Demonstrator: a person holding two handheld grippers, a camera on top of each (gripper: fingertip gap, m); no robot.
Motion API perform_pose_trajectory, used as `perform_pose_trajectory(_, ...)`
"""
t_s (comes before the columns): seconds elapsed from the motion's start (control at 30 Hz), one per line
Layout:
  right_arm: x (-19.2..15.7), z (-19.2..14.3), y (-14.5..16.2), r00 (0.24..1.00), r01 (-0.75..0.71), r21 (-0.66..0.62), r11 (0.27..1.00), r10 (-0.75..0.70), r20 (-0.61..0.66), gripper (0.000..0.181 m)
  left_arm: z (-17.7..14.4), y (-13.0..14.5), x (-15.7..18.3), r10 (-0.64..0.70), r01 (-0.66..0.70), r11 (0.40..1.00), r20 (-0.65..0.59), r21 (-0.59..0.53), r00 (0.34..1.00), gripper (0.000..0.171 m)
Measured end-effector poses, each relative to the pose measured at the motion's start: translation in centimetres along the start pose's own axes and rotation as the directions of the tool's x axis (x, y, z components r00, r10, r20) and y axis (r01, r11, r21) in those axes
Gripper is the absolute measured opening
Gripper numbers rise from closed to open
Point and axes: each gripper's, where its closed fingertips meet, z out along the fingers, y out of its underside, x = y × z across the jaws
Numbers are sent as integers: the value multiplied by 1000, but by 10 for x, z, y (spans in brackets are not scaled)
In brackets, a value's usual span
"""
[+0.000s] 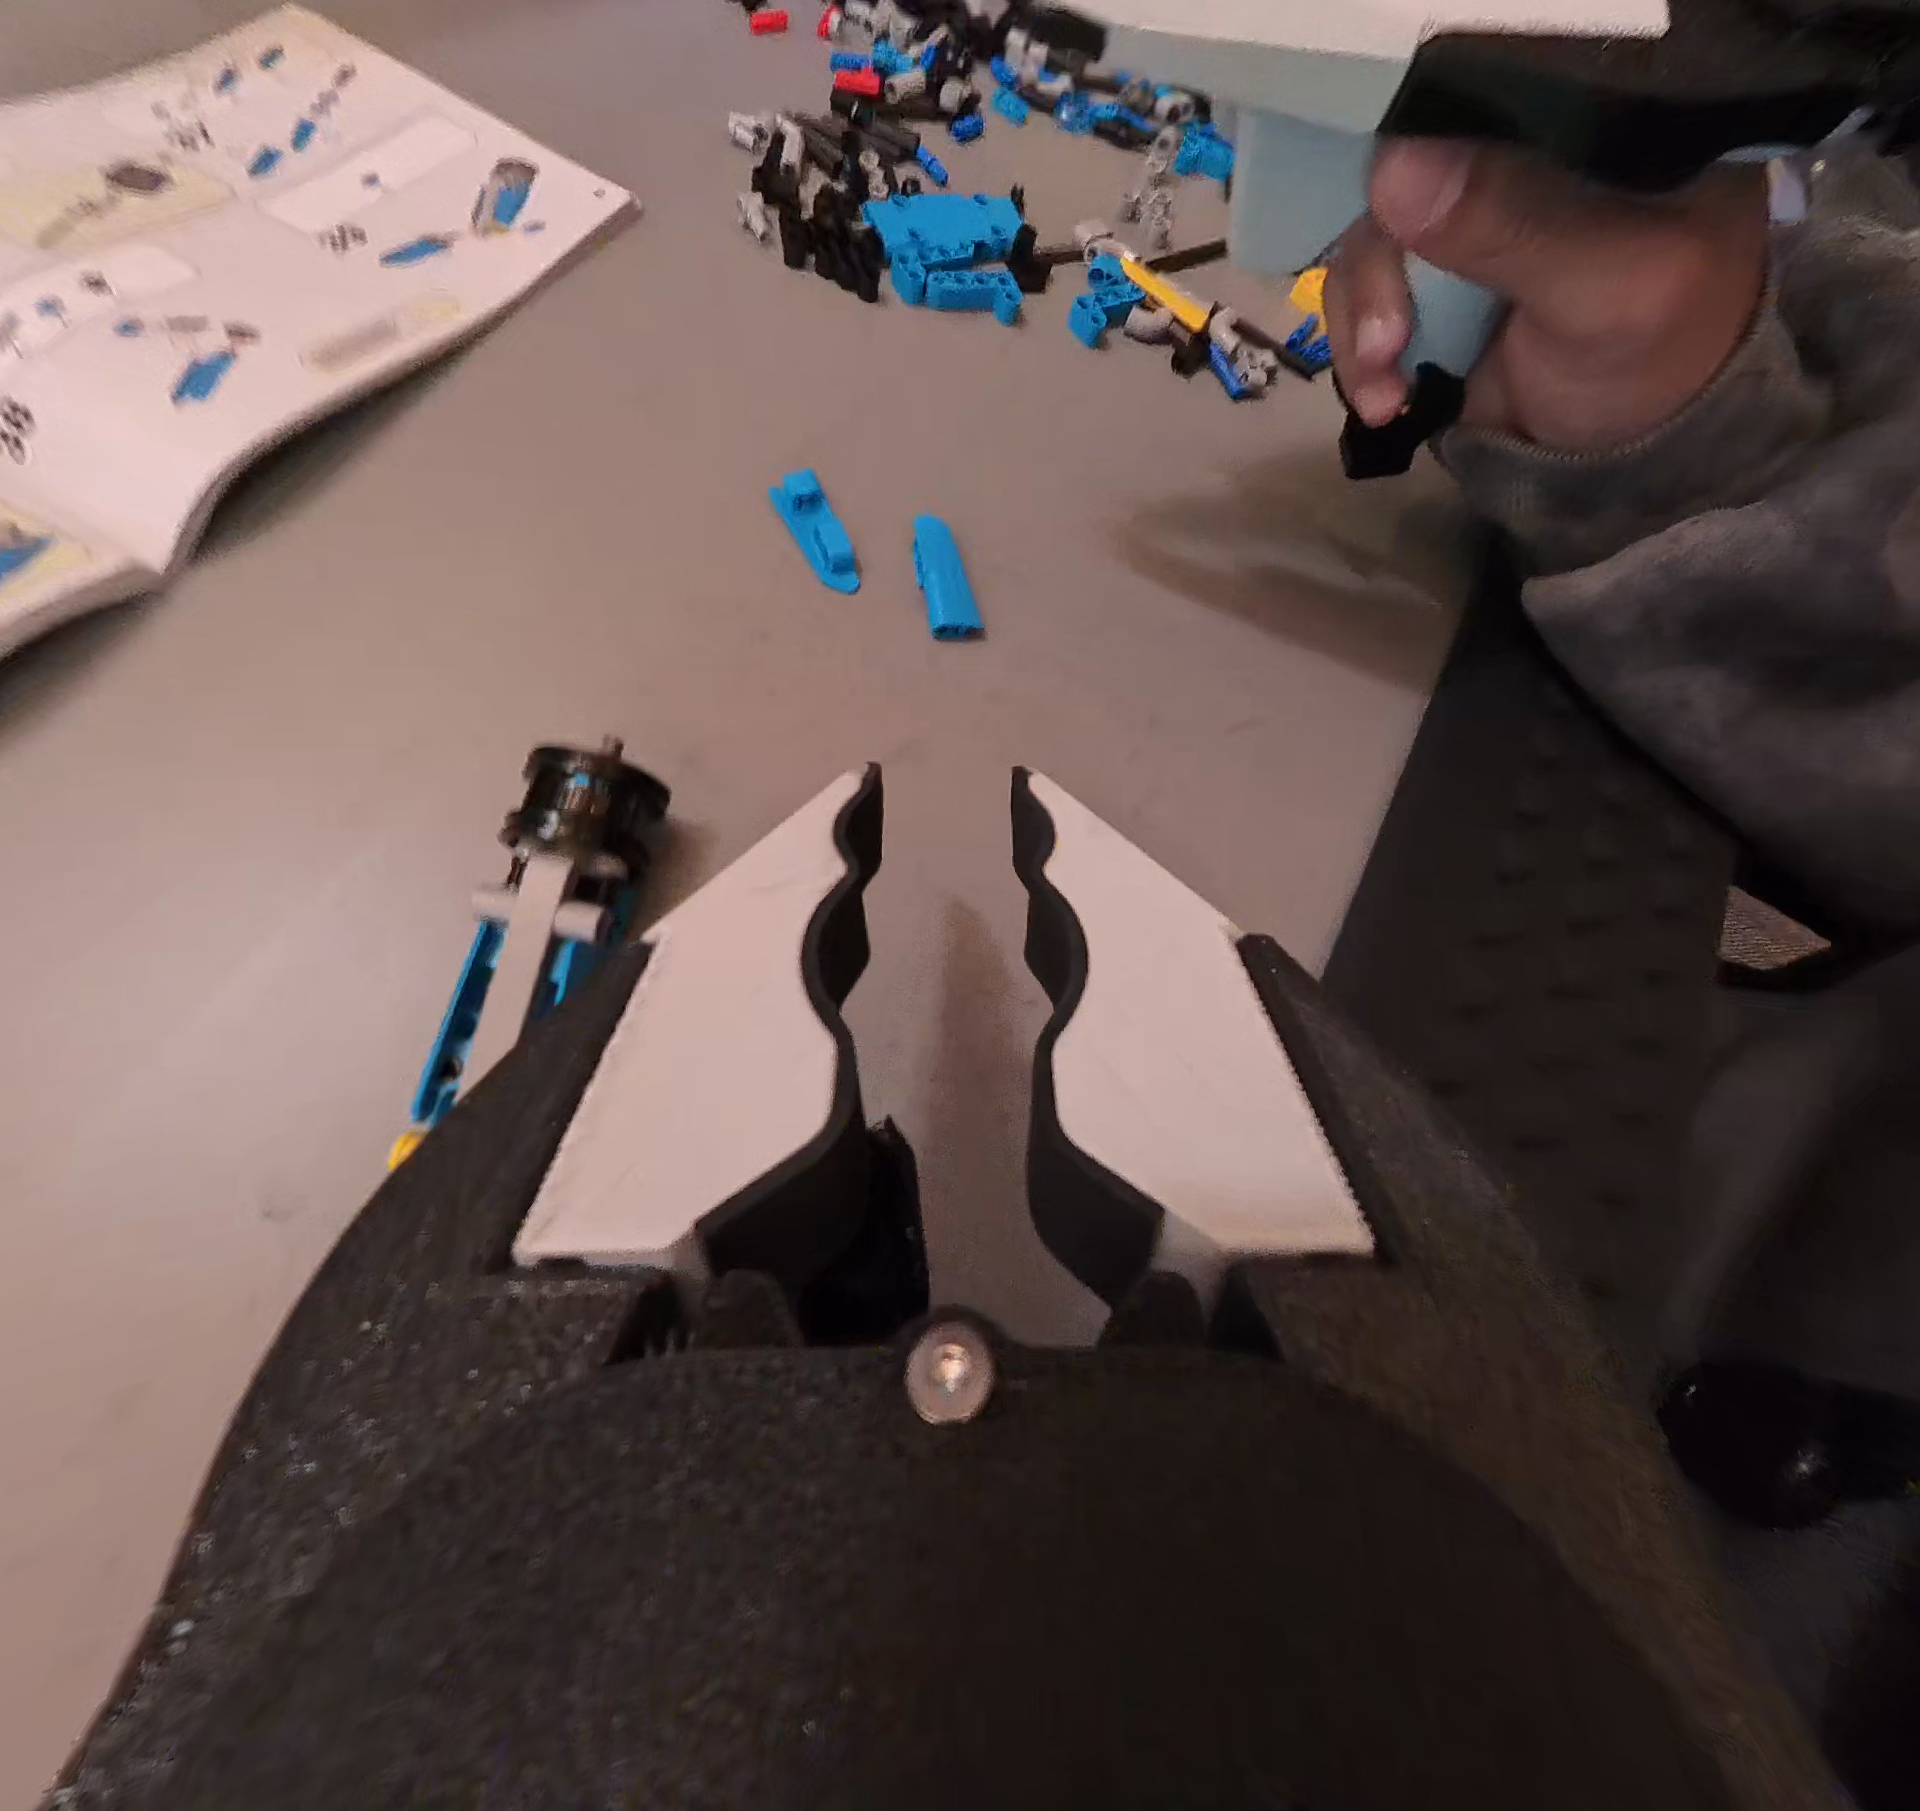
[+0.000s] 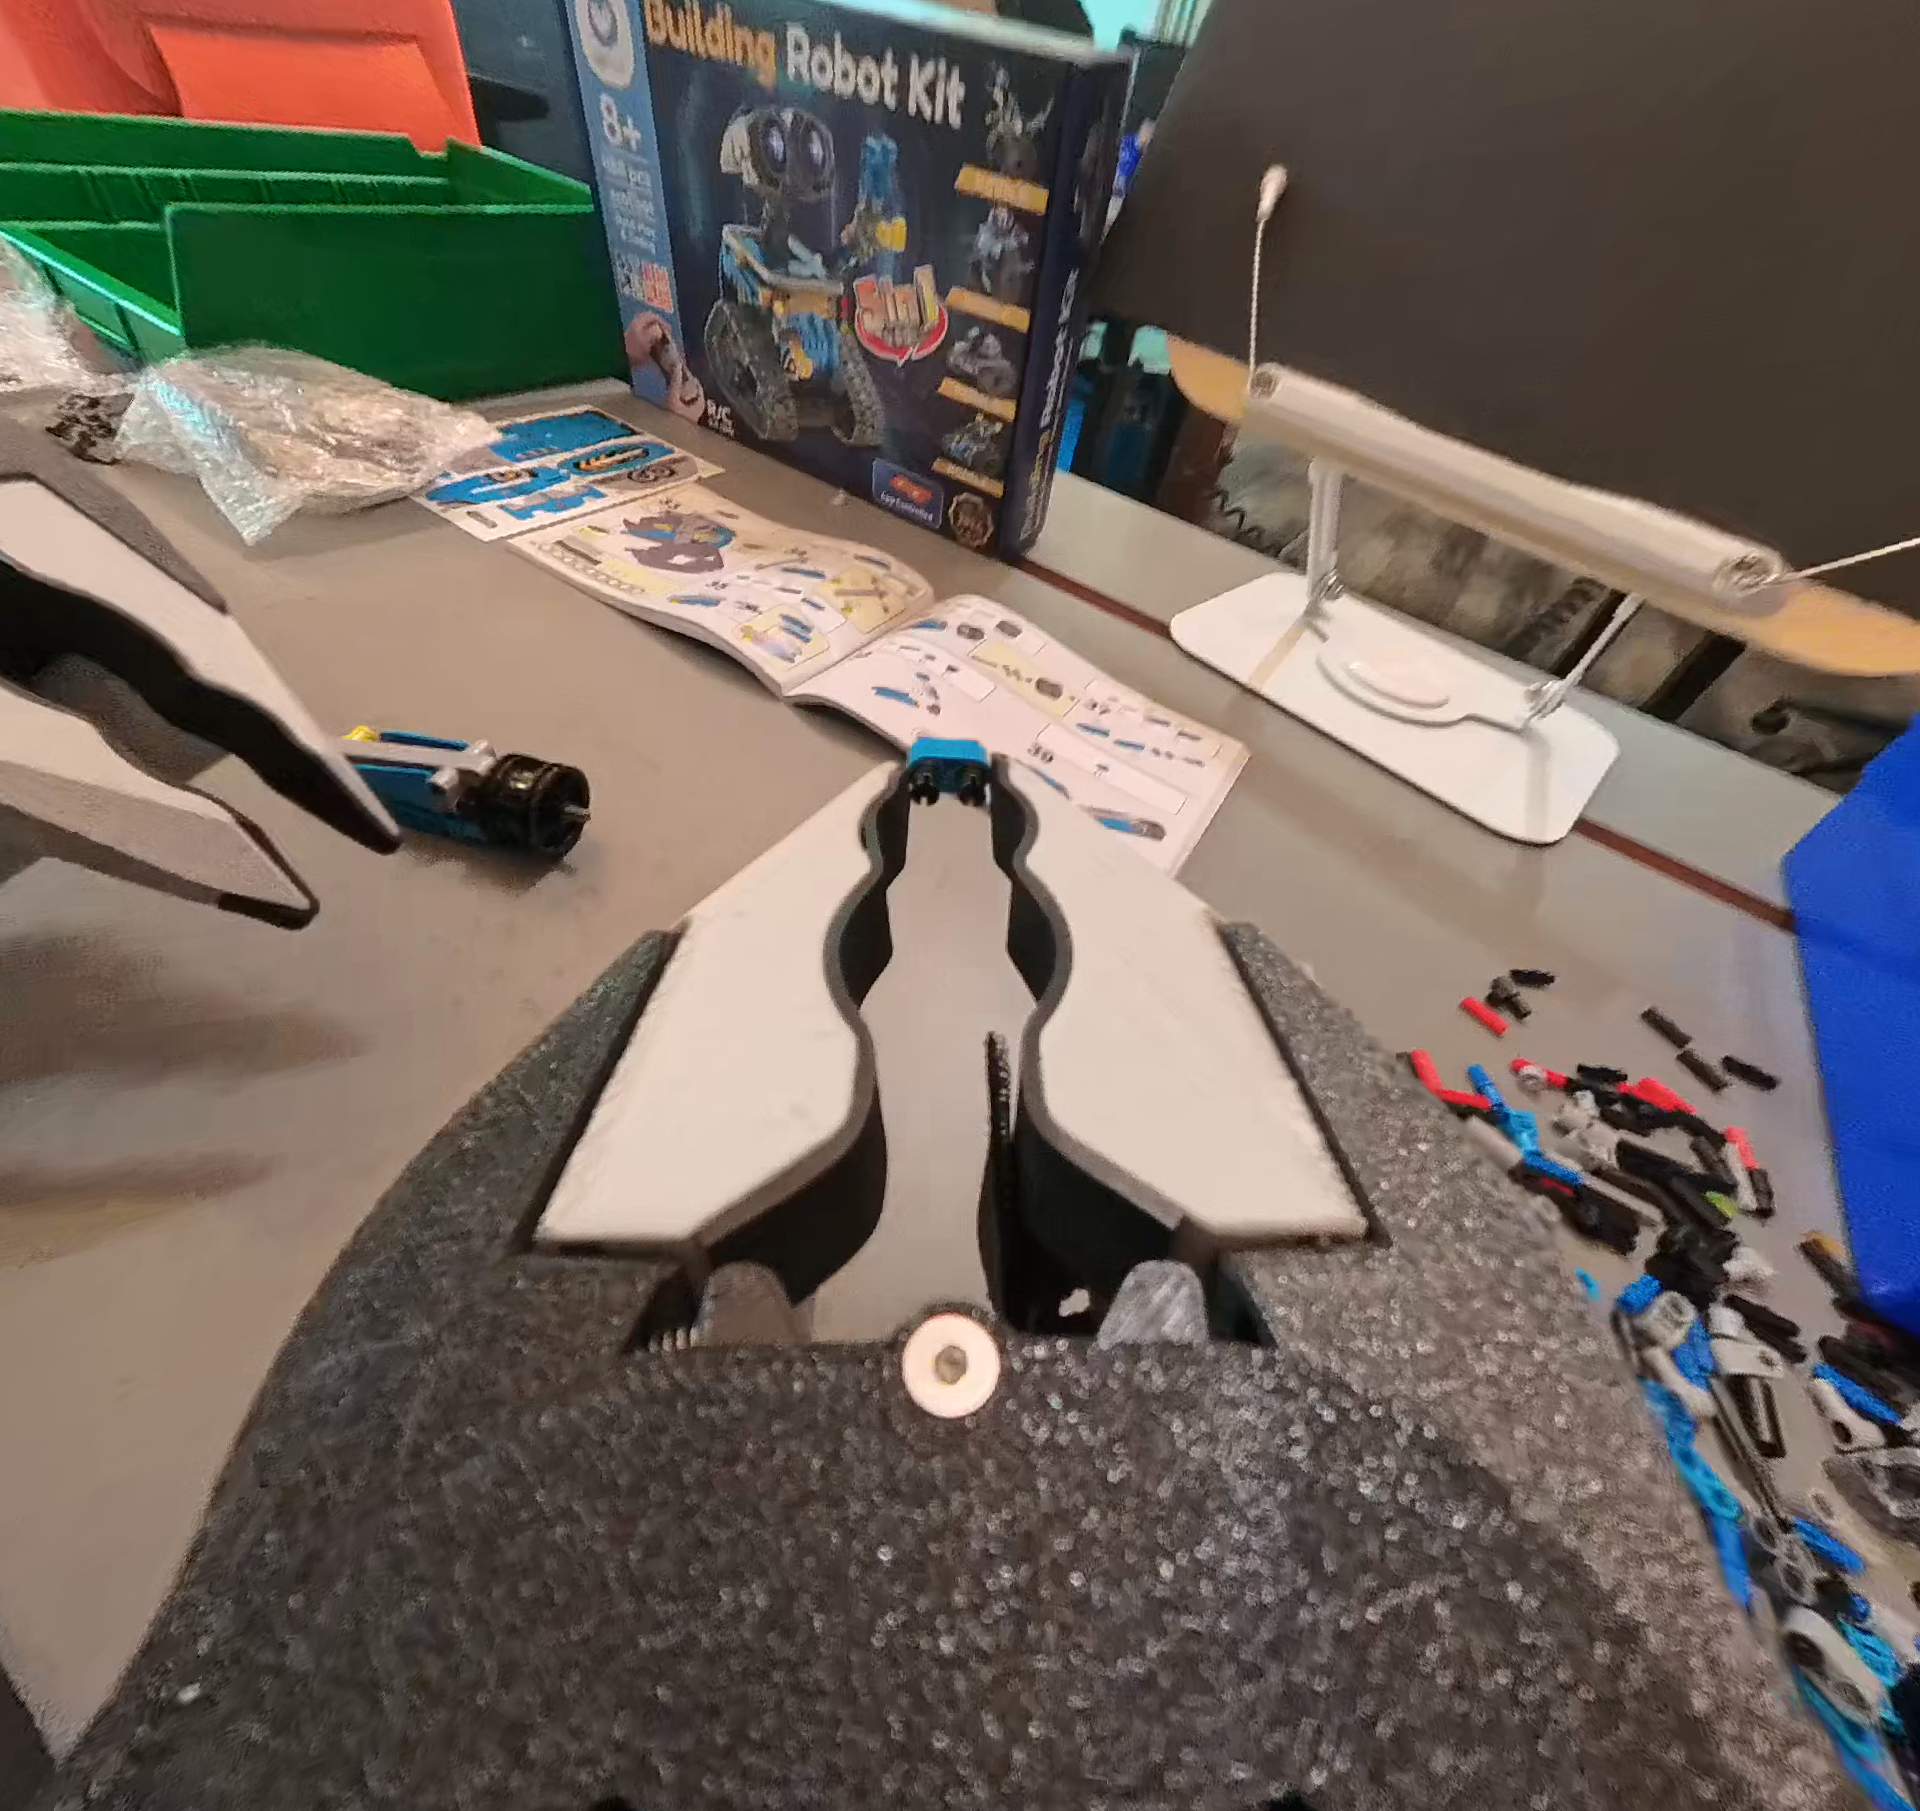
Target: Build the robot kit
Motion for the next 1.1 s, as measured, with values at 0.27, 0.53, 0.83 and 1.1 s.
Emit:
perform_pose_trajectory(0.27, 0, -16, -22, 1000, -1, 126, 992, 3, -18, 15, -22, -31, 46, 1, 2, 999, -70, 47, 998, 24)
perform_pose_trajectory(0.53, 5, -20, -25, 930, -347, 159, 924, 316, 189, 15, -27, -1, 33, 175, -190, 973, 116, 134, 978, 22)
perform_pose_trajectory(0.83, 23, -9, 0, 785, -600, 45, 799, 577, 224, 15, -29, 18, 4, 230, -259, 957, 211, 127, 950, 12)
perform_pose_trajectory(1.1, 22, 3, 15, 754, -629, -28, 777, 618, 221, 15, -16, 32, -5, 197, -211, 973, 136, 95, 971, 12)
